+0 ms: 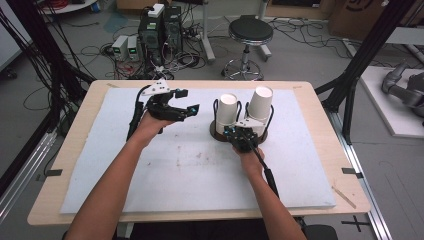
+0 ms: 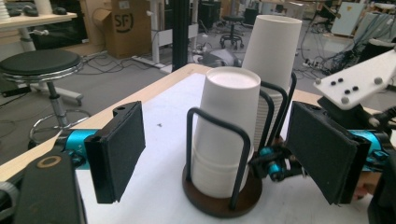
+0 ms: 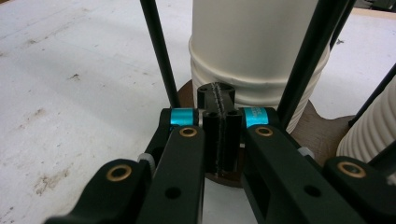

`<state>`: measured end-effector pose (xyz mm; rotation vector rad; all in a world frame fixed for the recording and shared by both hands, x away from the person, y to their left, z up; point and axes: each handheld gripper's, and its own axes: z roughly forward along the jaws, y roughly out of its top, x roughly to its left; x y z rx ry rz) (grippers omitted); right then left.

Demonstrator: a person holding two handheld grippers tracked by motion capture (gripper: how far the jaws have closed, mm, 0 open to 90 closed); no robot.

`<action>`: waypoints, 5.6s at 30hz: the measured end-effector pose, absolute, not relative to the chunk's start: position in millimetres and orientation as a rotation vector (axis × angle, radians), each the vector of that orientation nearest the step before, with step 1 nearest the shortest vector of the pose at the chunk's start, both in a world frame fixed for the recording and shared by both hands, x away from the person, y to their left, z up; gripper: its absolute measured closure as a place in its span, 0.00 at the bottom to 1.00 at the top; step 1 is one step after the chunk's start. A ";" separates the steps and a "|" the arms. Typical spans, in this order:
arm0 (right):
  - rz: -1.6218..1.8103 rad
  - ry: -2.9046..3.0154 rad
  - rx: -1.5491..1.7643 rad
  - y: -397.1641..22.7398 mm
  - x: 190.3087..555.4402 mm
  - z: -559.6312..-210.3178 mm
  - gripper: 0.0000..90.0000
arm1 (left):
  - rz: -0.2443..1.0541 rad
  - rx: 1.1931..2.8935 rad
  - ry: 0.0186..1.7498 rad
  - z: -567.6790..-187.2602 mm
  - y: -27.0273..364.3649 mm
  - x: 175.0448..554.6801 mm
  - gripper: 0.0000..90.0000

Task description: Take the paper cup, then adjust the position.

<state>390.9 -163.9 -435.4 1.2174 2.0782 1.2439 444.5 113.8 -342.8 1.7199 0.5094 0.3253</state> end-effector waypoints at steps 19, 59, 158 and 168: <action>1.253 2.079 1.221 -164.1 392.7 -435.1 1.00 | 0.287 1.827 0.492 -336.8 27.5 475.4 0.22; 1.256 2.090 1.227 -164.4 393.2 -435.4 1.00 | 0.288 1.786 0.563 -330.0 21.7 478.1 0.39; 1.737 2.320 0.575 -202.3 327.0 -399.0 0.23 | 0.250 1.792 0.425 -350.4 98.3 334.8 0.39; 1.751 2.332 0.540 -189.6 329.8 -399.7 0.23 | 0.224 1.795 0.389 -349.7 83.3 333.7 0.40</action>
